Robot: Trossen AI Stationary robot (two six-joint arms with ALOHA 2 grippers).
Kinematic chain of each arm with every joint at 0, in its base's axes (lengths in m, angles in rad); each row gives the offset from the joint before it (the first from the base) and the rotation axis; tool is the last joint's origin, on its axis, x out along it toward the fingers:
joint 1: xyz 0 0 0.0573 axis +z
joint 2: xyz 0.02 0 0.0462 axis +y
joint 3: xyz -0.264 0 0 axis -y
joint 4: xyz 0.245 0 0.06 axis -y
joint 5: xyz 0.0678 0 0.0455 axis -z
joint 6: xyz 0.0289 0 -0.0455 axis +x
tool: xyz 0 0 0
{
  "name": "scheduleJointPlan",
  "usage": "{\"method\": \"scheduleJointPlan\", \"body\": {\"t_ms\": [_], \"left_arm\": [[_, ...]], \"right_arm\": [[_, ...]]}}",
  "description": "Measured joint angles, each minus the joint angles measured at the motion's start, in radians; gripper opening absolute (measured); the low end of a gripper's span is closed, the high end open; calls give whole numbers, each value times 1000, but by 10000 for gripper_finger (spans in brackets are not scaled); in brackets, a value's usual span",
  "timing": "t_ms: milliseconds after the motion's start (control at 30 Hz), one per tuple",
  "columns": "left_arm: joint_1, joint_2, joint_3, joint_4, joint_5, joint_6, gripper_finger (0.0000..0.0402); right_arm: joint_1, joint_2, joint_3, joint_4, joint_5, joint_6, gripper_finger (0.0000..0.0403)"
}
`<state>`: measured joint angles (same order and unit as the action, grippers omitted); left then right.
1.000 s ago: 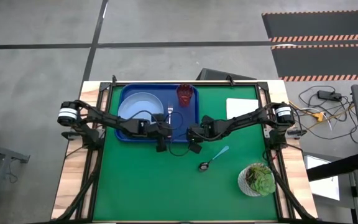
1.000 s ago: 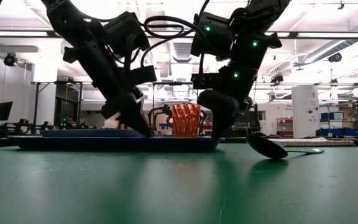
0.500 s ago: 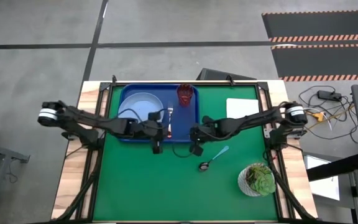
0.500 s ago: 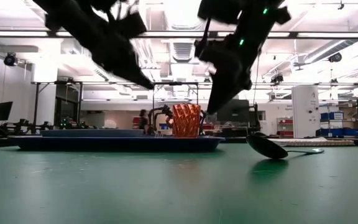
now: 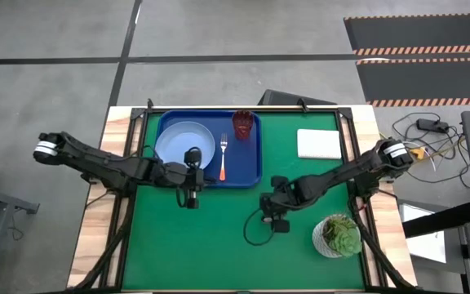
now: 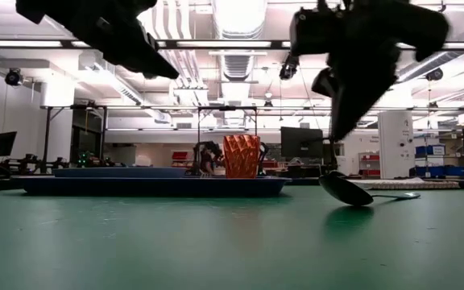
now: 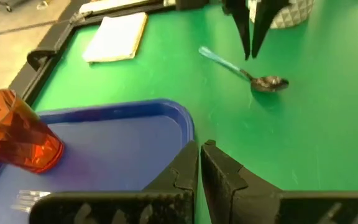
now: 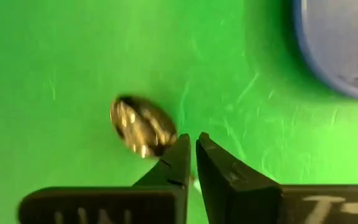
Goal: Pick and place plate/cup/fork/spoon on tray
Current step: Put the blue spoon on the blue serving tray to the right of the orange fork
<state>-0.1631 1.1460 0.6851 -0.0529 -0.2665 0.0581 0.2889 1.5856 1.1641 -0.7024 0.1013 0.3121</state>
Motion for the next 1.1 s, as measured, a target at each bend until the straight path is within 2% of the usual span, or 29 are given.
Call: {"method": "scheduleJointPlan", "body": {"t_ms": [367, 567, 700, 833, 1000, 1100], "left_arm": [[1, -19, -36, 45, -48, 2, 0], [1, -19, -36, 44, -49, 2, 0], [1, -19, -36, 45, -50, 2, 0], [1, -19, -37, 46, -63, 9, 0], [1, -19, -37, 54, -64, 9, 0], [1, -19, -37, 53, -64, 9, 0]], "right_arm": [[47, 24, -30, -12, 7, -104, 134], [45, 76, -110, 21, 5, -109, 161], [45, 85, -155, 63, 4, -92, 152], [45, 84, -169, 100, -2, -91, 126], [35, 84, -171, 132, -13, -77, 67], [24, 85, -171, 140, -68, -76, 21]]}}
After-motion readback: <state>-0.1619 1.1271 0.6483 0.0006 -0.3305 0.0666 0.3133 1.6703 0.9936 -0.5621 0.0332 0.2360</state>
